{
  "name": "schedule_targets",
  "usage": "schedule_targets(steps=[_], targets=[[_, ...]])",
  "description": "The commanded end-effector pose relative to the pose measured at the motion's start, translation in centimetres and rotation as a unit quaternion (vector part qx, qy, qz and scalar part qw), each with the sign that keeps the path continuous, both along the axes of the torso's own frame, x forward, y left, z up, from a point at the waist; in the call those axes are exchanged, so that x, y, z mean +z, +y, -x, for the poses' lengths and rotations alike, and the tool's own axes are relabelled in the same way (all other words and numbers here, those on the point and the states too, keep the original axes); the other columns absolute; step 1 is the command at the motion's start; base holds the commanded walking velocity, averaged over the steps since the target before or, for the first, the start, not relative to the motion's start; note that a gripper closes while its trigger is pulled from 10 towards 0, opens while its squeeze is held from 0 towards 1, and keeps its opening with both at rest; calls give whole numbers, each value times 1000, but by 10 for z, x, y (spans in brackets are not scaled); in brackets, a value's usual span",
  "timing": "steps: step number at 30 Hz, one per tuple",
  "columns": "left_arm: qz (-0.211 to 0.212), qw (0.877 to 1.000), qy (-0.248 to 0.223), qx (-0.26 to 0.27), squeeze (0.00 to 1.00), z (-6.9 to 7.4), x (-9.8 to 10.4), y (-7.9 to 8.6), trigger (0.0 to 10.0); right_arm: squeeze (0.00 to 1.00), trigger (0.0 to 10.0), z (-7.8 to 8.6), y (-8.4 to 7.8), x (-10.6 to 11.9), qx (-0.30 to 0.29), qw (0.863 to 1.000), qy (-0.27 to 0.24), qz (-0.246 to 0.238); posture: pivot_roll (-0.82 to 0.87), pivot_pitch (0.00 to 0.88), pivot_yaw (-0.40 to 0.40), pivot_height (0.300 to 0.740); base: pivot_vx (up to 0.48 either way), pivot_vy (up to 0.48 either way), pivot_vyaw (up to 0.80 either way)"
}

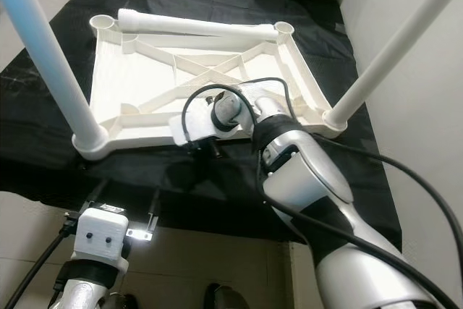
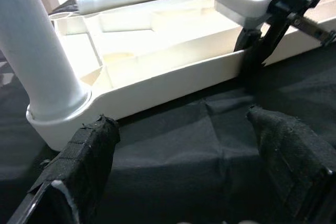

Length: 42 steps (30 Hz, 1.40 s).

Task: Building children table

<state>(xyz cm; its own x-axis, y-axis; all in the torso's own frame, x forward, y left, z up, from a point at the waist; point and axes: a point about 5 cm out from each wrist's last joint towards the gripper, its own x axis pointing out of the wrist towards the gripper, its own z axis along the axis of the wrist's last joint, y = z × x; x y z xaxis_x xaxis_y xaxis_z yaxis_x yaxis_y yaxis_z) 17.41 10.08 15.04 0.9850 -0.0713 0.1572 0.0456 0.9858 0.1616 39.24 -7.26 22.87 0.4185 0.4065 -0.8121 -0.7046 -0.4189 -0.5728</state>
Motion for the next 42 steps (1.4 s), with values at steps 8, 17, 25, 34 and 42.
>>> schedule_targets(steps=[8, 17, 25, 34, 42], targets=[[38, 999, 7, -35, 0, 6, 0, -22, 10000, 0, 0, 3, -15, -15, 25, 996, 2, 91, 11, 174, -152, 740, 0, 0, 0], [35, 999, 9, -38, 0, 7, -2, -23, 10000, 1000, 10000, -1, -20, -13, 22, 993, -30, 110, 13, 162, -146, 740, 0, 0, 0], [32, 999, 10, -39, 0, 6, -5, -23, 10000, 0, 10000, -3, -23, -10, 19, 994, -54, 94, 10, 148, -138, 740, 0, 0, 0], [26, 999, 9, -46, 0, 1, -8, -22, 10000, 0, 10000, -6, -29, 16, -1, 998, -60, 10, -29, 111, -117, 740, 0, 0, 0], [22, 998, 14, -53, 0, -1, -11, -17, 10000, 0, 10000, -4, -37, 34, -13, 996, -27, -82, -29, 88, -82, 740, 0, 0, 0]])
